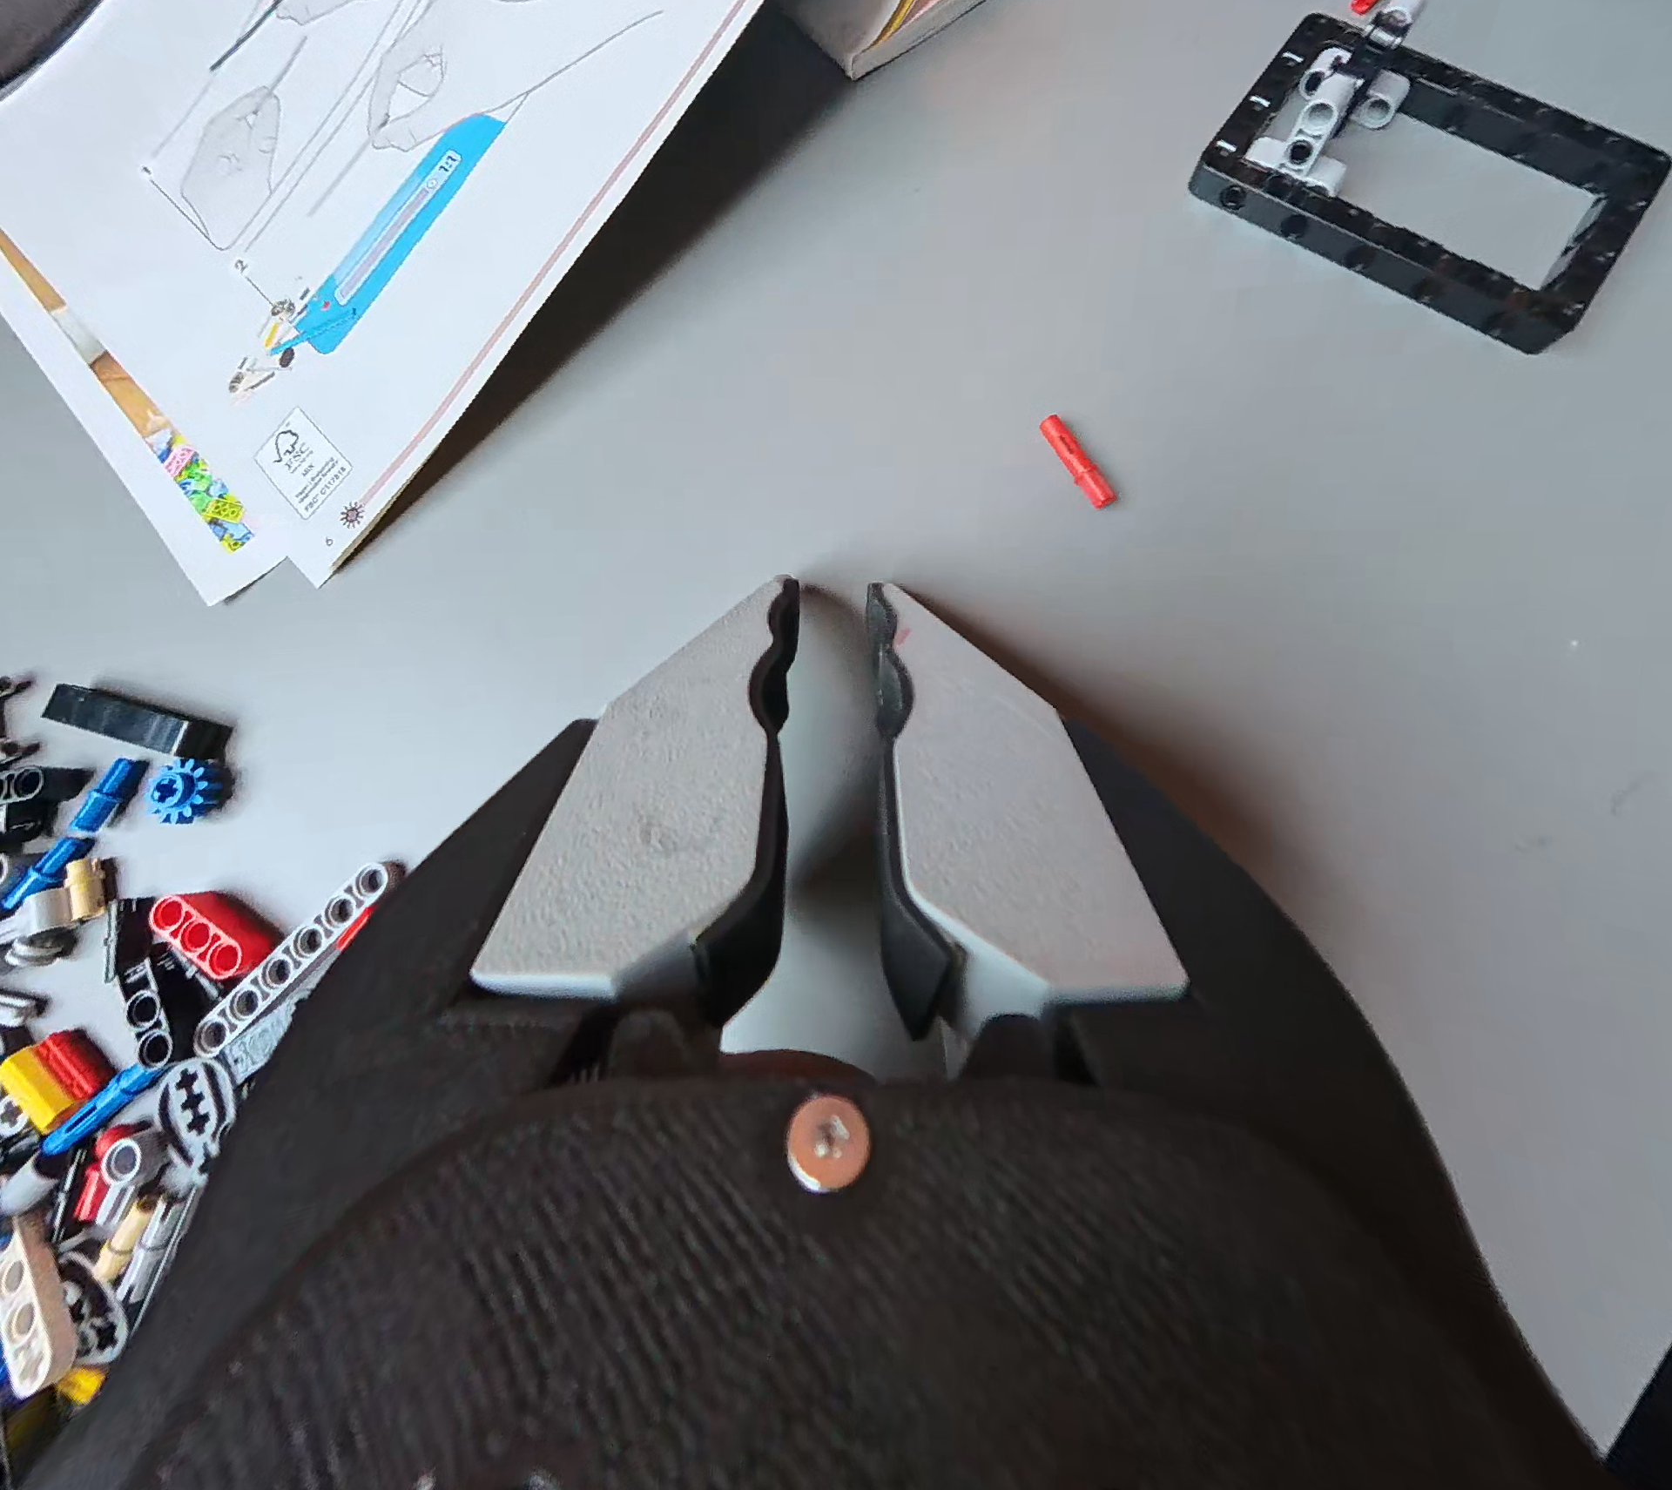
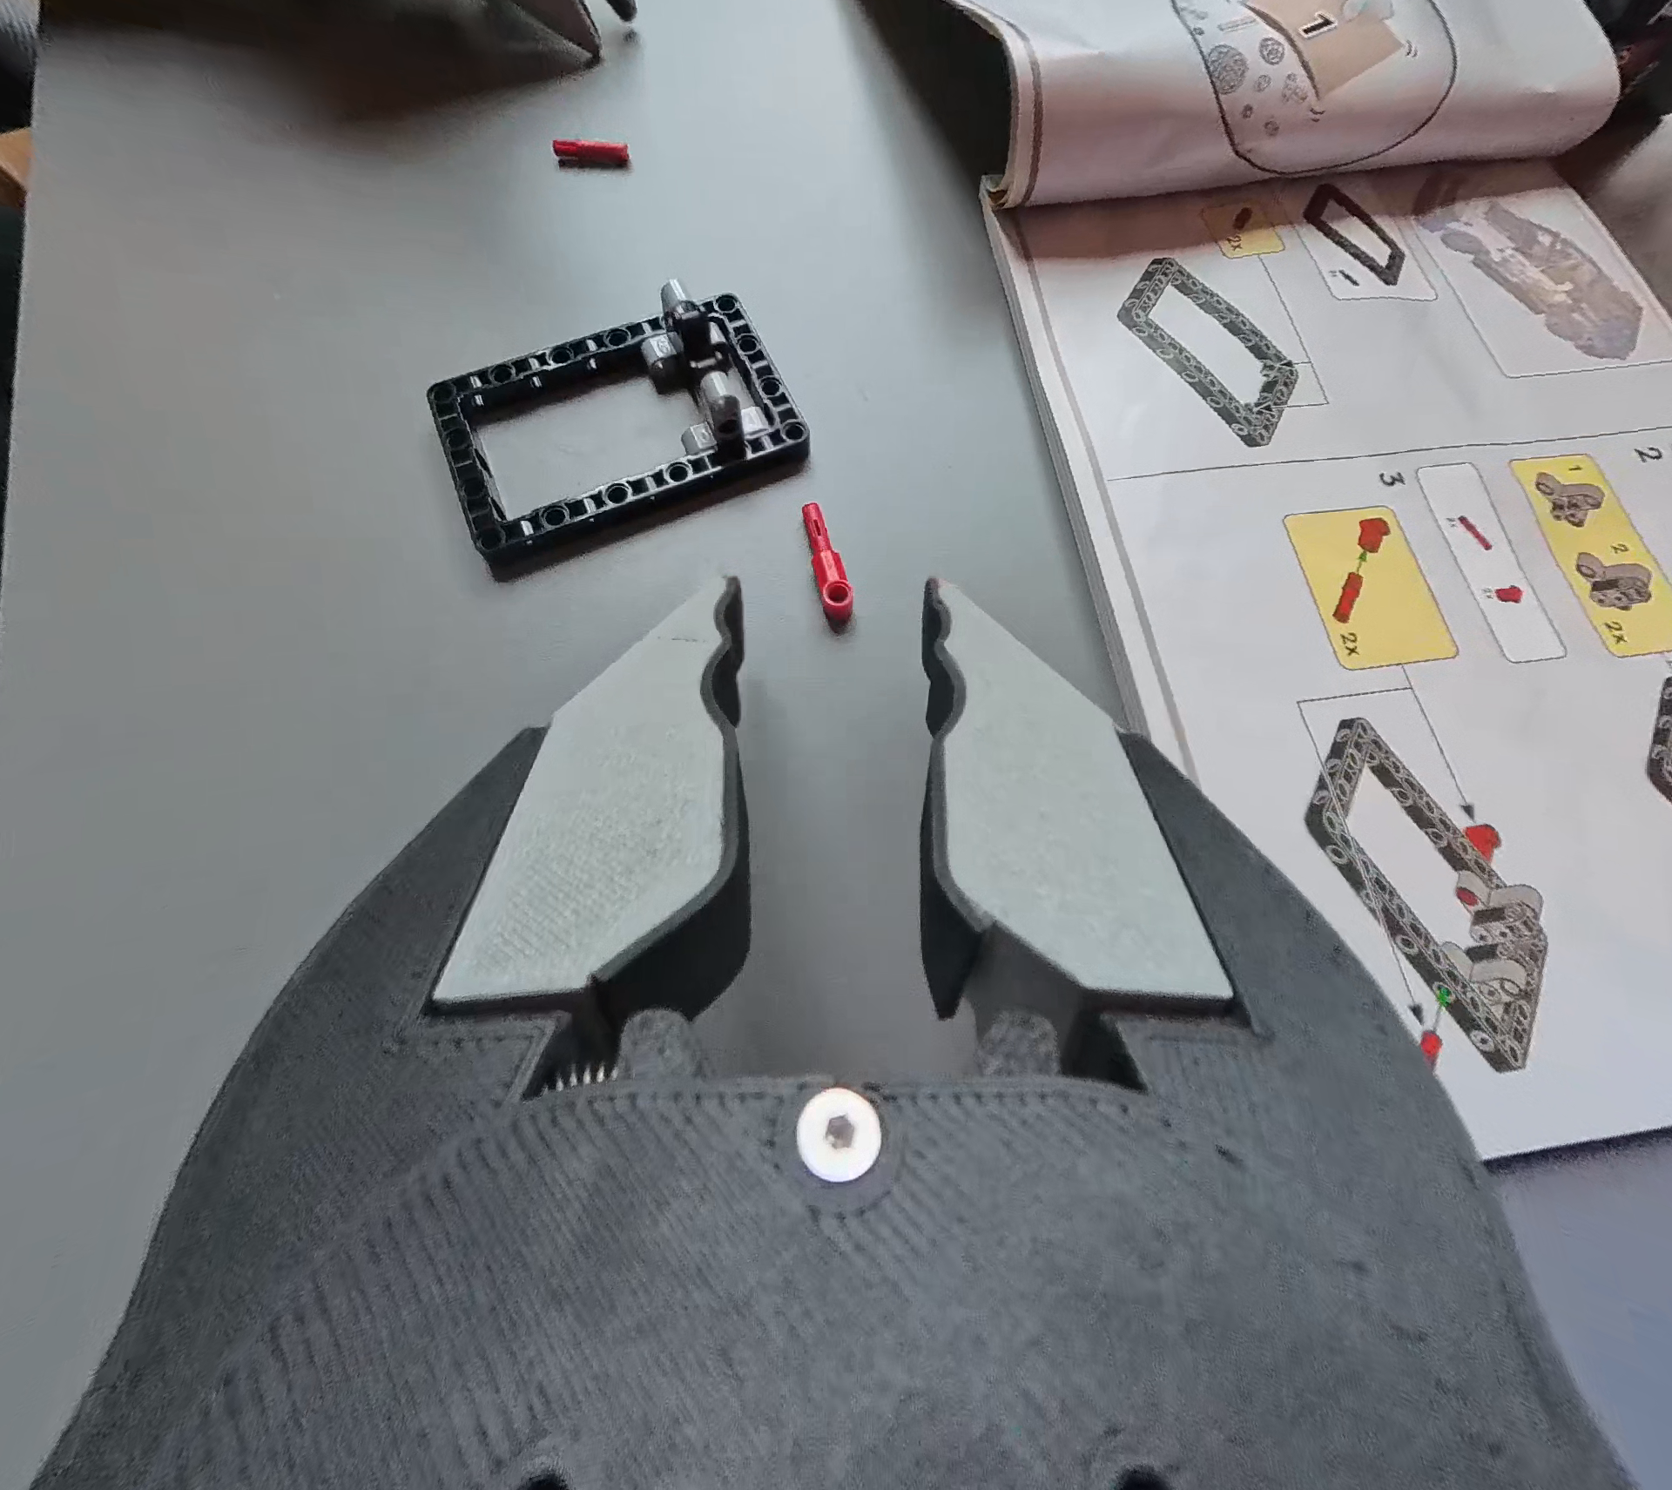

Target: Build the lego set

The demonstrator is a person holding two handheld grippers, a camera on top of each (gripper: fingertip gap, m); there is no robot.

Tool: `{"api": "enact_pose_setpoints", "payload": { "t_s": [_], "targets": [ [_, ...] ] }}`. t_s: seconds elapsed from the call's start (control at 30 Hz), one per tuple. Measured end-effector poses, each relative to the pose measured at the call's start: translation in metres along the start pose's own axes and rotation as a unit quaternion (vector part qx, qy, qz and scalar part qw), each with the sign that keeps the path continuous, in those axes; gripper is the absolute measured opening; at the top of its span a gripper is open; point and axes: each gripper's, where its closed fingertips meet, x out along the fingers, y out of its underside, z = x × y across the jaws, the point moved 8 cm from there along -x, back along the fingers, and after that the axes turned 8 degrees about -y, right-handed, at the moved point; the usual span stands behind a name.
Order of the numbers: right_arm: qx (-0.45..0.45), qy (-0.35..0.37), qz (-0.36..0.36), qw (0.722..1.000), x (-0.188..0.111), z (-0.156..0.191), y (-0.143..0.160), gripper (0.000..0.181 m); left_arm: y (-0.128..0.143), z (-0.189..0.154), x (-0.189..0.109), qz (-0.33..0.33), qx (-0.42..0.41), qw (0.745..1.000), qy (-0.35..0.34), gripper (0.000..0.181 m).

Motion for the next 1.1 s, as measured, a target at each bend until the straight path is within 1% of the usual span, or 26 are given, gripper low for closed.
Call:
{"api": "enact_pose_setpoints", "payload": {
  "t_s": [0.07,0.13,0.2,0.23,0.37,0.47,0.5,0.63,0.73,0.8,0.93,0.97,1.0,1.1],
  "targets": [
    [-0.008,0.007,-0.006,1.000,-0.001,0.001,-0.001,0.033,-0.001,0.000,0.001,0.000,-0.005,1.000,0.004,0.016],
    [-0.007,0.019,-0.036,0.999,-0.008,0.000,-0.002,0.029,-0.002,0.001,0.002,-0.001,-0.010,1.000,0.001,0.037],
    [0.004,0.025,-0.058,0.998,-0.014,-0.002,-0.002,0.028,-0.004,0.001,0.003,-0.004,-0.008,1.000,-0.004,0.051],
    [0.011,0.029,-0.062,0.998,-0.016,-0.004,-0.002,0.028,-0.004,0.000,0.002,-0.009,-0.002,1.000,-0.007,0.053],
    [0.016,0.058,-0.067,0.996,-0.023,-0.006,0.002,0.027,-0.005,-0.008,0.002,-0.018,0.040,0.999,-0.021,0.046],
    [0.024,0.070,-0.086,0.994,-0.034,-0.006,0.006,0.025,-0.006,-0.013,0.000,-0.026,0.062,0.997,-0.028,0.046],
    [0.025,0.067,-0.092,0.993,-0.037,-0.005,0.007,0.024,-0.006,-0.015,0.000,-0.029,0.065,0.997,-0.022,0.047],
    [0.018,0.049,-0.088,0.995,-0.041,-0.002,0.011,0.021,-0.018,-0.038,0.002,-0.047,0.051,0.997,0.045,0.050],
    [0.011,0.046,-0.079,0.996,-0.039,0.000,0.011,0.021,-0.023,-0.051,0.012,-0.027,0.081,0.995,0.055,0.053],
    [0.006,0.047,-0.075,0.996,-0.038,0.000,0.012,0.020,-0.030,-0.055,0.018,-0.032,0.086,0.994,0.062,0.053],
    [0.005,0.042,-0.077,0.996,-0.038,0.001,0.011,0.020,-0.044,-0.062,0.032,-0.035,0.105,0.990,0.082,0.048],
    [0.006,0.038,-0.077,0.996,-0.038,0.001,0.011,0.020,-0.046,-0.063,0.035,-0.032,0.104,0.990,0.094,0.040],
    [0.009,0.033,-0.073,0.997,-0.037,0.000,0.012,0.020,-0.047,-0.063,0.037,-0.026,0.100,0.988,0.111,0.025],
    [0.008,0.011,-0.050,0.999,-0.031,0.001,0.012,0.021,-0.045,-0.054,0.037,-0.017,0.081,0.991,0.106,0.011]
  ]
}}
